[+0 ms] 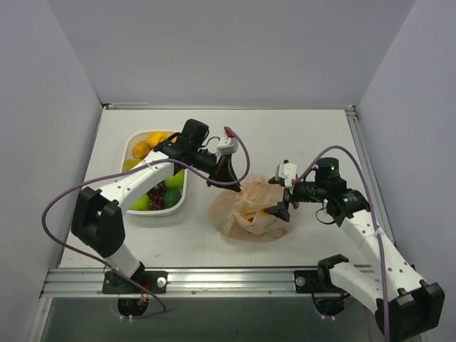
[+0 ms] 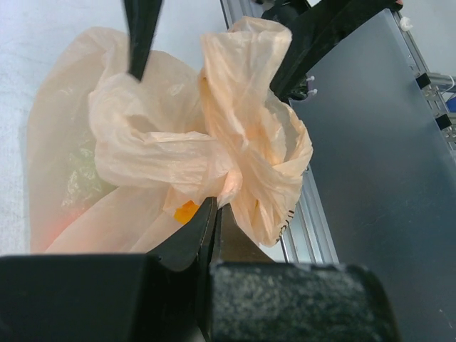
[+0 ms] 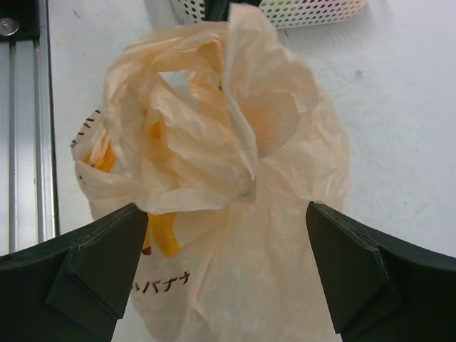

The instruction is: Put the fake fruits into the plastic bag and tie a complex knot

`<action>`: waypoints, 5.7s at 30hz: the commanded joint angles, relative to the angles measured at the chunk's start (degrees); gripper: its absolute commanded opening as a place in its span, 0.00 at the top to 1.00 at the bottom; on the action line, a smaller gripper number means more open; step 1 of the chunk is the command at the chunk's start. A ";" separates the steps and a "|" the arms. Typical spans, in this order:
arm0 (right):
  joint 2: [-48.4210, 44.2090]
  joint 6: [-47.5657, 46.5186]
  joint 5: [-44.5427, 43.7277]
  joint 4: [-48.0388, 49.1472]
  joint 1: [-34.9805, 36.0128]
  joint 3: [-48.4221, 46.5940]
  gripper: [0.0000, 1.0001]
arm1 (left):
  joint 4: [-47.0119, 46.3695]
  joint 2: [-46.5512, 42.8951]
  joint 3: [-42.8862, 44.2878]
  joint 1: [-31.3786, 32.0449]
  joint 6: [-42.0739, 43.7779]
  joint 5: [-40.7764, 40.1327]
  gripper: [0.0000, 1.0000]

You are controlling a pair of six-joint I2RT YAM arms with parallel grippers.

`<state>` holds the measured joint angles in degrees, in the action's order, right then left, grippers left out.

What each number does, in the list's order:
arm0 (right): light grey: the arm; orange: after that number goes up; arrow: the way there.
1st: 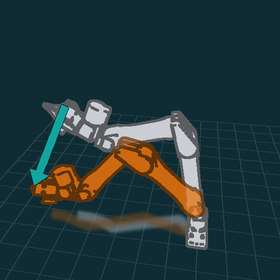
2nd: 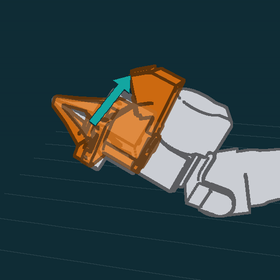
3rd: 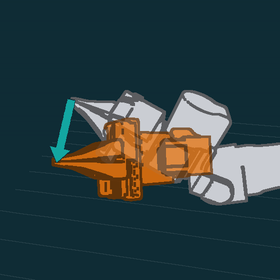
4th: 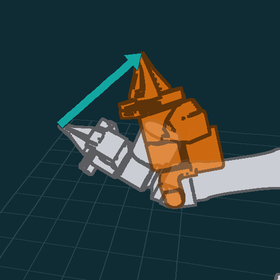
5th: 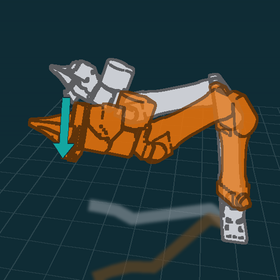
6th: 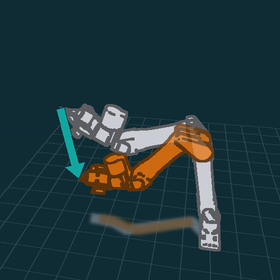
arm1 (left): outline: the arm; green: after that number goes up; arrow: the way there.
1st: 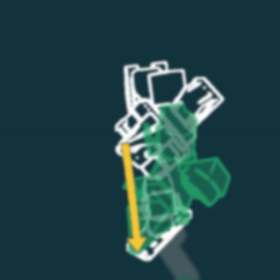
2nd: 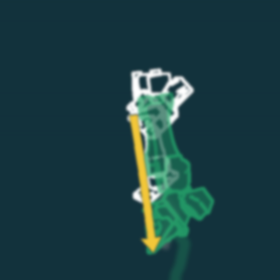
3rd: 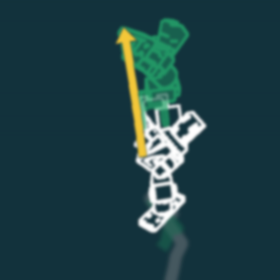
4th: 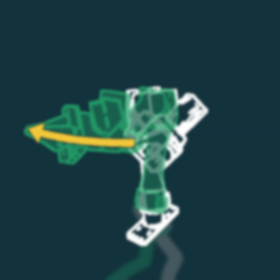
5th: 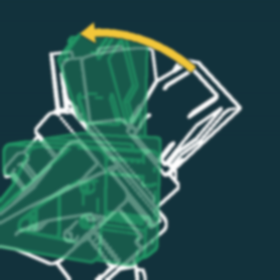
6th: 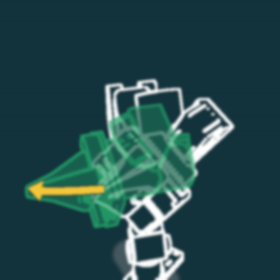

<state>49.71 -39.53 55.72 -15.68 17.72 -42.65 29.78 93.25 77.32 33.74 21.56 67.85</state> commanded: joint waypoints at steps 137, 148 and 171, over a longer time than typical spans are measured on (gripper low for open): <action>14.88 11.76 5.54 0.03 8.39 -11.40 0.78 | -38.04 -5.88 -8.50 14.25 -17.17 -14.60 1.00; 12.43 10.79 4.31 -0.40 6.45 -9.29 1.00 | -24.89 -17.48 -6.66 2.83 -18.32 -7.12 0.43; 10.32 -0.64 3.87 -4.71 7.60 -10.08 1.00 | -11.67 -6.50 3.80 -0.95 -9.52 0.94 0.44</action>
<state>61.06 -39.09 59.18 -19.94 24.86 -51.57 18.20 87.37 77.32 32.34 12.10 60.20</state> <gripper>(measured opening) 0.043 0.587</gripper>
